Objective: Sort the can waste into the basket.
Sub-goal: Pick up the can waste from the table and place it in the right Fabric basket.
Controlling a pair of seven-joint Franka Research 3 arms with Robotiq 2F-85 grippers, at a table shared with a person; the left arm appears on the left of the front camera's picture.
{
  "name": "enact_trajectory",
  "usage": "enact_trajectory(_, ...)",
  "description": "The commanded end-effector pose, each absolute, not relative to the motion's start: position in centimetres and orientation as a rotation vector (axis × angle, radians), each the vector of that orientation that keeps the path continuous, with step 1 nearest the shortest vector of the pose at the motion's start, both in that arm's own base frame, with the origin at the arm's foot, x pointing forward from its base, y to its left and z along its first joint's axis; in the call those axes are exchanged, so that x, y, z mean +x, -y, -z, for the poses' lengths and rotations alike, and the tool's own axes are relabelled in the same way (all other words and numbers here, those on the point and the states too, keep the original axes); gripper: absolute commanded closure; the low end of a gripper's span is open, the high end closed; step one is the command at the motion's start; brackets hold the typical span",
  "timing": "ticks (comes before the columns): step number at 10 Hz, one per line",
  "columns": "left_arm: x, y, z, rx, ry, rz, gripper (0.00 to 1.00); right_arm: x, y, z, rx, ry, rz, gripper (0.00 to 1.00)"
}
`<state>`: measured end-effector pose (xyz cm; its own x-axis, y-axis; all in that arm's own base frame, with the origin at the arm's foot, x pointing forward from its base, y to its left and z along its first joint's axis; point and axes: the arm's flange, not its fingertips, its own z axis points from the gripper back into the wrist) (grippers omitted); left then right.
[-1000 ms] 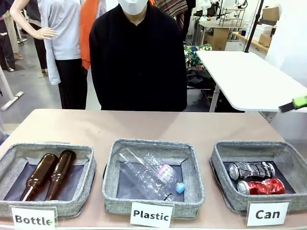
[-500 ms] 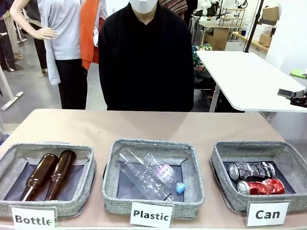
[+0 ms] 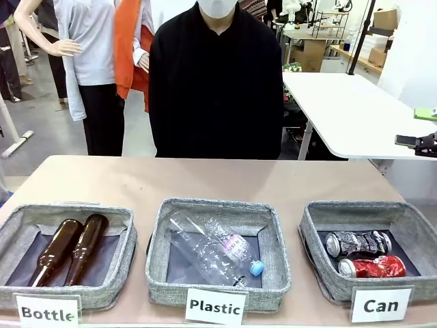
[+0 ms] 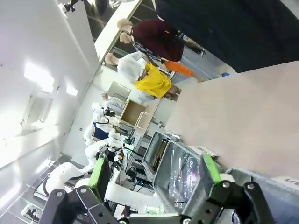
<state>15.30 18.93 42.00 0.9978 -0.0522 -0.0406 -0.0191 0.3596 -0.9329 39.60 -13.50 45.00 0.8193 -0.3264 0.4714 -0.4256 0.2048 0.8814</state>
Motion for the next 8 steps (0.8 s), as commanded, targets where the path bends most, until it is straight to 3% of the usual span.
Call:
enact_trajectory(1, 15.04, -18.89, -42.10, -1.209, -0.073, 0.021, 0.00, 39.87, 14.07, -45.08, 1.392, 0.667, -0.100, 0.00)
enact_trajectory(8, 15.04, -18.89, -42.10, -1.209, -0.073, 0.021, 0.00, 39.87, 14.07, -45.08, 1.392, 0.667, -0.100, 0.00)
